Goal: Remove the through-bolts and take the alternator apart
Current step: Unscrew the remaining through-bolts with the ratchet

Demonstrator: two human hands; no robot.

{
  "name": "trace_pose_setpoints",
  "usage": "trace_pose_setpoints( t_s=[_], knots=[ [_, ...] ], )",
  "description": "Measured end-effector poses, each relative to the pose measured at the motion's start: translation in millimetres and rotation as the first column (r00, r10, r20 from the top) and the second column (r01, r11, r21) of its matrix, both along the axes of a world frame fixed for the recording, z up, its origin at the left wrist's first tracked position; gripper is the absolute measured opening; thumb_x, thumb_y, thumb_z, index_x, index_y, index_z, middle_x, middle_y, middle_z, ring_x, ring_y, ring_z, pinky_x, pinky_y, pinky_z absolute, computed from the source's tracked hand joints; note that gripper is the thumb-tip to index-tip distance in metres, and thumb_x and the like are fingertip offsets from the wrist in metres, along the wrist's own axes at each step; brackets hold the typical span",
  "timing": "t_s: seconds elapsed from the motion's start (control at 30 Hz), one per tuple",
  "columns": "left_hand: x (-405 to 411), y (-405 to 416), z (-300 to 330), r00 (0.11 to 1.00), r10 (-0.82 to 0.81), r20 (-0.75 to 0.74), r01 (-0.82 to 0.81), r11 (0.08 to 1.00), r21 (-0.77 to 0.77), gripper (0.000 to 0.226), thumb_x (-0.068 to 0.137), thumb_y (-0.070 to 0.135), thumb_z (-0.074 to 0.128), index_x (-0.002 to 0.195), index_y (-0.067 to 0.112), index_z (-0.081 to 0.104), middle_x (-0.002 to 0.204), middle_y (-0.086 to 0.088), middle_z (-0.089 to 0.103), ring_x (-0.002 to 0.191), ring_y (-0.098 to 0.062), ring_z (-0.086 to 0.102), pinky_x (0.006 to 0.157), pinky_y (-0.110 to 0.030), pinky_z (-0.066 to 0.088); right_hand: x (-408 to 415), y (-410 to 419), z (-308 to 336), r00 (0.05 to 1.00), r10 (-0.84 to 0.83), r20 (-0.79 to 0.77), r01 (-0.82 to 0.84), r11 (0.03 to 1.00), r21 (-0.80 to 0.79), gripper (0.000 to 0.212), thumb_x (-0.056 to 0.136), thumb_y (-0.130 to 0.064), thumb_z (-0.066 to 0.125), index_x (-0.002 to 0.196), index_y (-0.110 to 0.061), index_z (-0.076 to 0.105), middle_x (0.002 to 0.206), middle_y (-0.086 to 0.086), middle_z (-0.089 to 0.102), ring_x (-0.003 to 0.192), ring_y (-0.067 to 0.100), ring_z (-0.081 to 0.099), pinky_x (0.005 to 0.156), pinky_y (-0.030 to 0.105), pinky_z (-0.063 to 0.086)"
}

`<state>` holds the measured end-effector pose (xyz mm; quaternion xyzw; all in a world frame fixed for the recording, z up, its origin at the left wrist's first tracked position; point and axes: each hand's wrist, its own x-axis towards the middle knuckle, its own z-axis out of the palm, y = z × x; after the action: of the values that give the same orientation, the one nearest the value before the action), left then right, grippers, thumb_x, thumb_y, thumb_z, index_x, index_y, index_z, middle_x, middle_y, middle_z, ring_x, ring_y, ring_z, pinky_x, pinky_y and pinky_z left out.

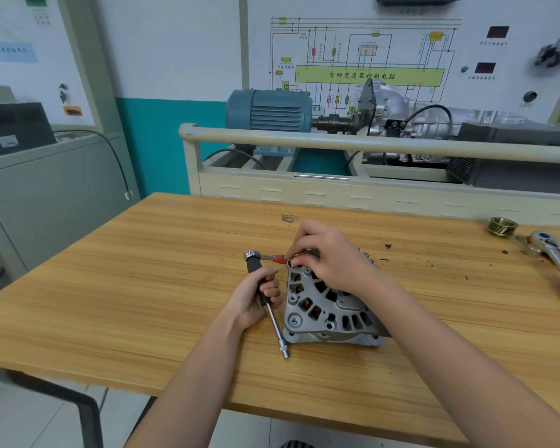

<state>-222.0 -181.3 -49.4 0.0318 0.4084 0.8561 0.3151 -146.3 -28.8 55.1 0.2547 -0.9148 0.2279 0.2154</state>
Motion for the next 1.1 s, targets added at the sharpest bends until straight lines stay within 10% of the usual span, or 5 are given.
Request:
trace_pose_setpoints(
  t_s=[0.47, 0.83, 1.1],
  knots=[
    [3, 0, 7, 0.999, 0.009, 0.033, -0.010, 1.000, 0.020, 0.025, 0.078, 0.014, 0.059, 0.061, 0.017, 0.041, 0.044, 0.006, 0.033, 0.037, -0.006, 0.034, 0.039, -0.019, 0.037, 2, 2, 2, 0.989, 0.007, -0.146, -0.017, 0.998, -0.064, 0.009, 0.083, 0.003, 0.066, 0.087, -0.003, 0.072, 0.089, 0.004, 0.058, 0.082, 0.015, 0.057, 0.076, 0.028, 0.050],
    [4, -2, 3, 0.999, 0.015, 0.041, -0.017, 0.999, 0.043, 0.027, 0.078, 0.013, 0.058, 0.061, 0.018, 0.038, 0.044, 0.007, 0.033, 0.038, -0.007, 0.034, 0.039, -0.020, 0.039, 34, 19, 29, 0.949, -0.221, -0.224, 0.076, 0.853, -0.517, 0.015, 0.080, -0.007, 0.074, 0.092, -0.015, 0.072, 0.081, -0.009, 0.066, 0.079, 0.013, 0.067, 0.073, 0.021, 0.055],
    [7, -3, 1, 0.998, 0.048, 0.046, -0.051, 0.996, 0.077, 0.032, 0.084, 0.012, 0.054, 0.058, 0.019, 0.037, 0.042, 0.007, 0.033, 0.037, -0.006, 0.034, 0.039, -0.020, 0.037, 51, 94, -39, 0.810, -0.548, 0.209, 0.416, 0.286, -0.863, 0.004, 0.084, -0.009, 0.071, 0.086, -0.013, 0.070, 0.079, 0.006, 0.072, 0.078, 0.021, 0.071, 0.079, 0.035, 0.058]
  ],
)
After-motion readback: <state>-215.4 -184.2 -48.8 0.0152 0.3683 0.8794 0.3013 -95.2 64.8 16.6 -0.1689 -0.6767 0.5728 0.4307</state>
